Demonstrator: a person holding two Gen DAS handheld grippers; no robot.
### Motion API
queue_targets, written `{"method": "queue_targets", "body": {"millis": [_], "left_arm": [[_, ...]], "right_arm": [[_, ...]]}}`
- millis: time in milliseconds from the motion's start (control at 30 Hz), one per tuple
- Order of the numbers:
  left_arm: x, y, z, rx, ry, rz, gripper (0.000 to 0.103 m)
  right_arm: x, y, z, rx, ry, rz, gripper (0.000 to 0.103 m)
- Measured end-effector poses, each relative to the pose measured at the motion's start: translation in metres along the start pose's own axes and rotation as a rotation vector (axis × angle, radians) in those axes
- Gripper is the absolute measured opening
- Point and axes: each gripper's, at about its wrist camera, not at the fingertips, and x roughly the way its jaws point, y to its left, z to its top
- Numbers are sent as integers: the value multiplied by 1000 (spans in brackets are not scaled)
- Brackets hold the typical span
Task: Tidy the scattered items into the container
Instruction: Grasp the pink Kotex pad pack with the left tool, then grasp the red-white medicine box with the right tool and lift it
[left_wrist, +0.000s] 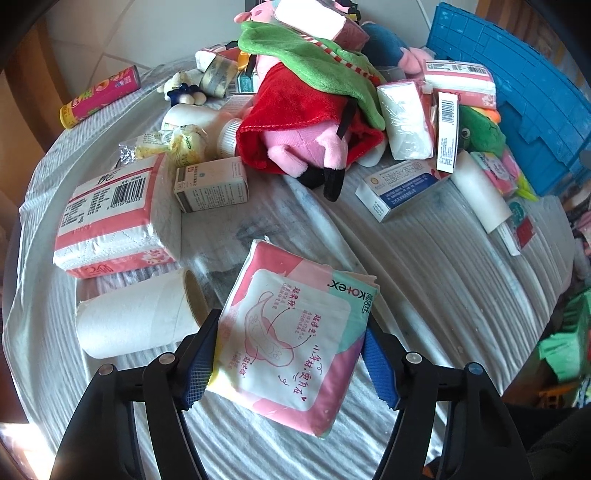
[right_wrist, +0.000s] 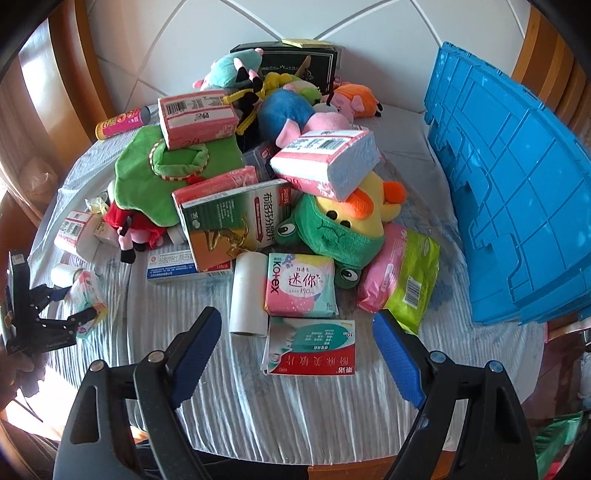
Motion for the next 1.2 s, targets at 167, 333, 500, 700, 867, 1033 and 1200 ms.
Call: {"method": "queue_targets", "body": {"millis": [167, 333, 500, 700, 867, 1033, 1200], "left_arm": [[-14, 2, 11, 4, -29, 7, 70], [-22, -1, 20, 20, -36, 15, 70], [-28, -6, 25, 23, -43, 23, 70], [-34, -15, 29, 8, -51, 28, 70], [-38, -26, 31, -23, -59, 48, 70], [-43, -41, 27, -104, -58, 95, 70], [-47, -67, 23, -171, -49, 135, 70]], "right_arm": [[40, -7, -19, 4, 74, -6, 84], [75, -15, -32, -1, 130, -5, 84], [95, -21, -41, -51, 177, 3, 84], [102, -10, -45, -320, 156, 32, 84], [108, -1, -50, -560, 123, 88, 84], [121, -2, -53, -746, 105, 165, 84], [127, -11, -51, -851, 86, 292, 91]]}}
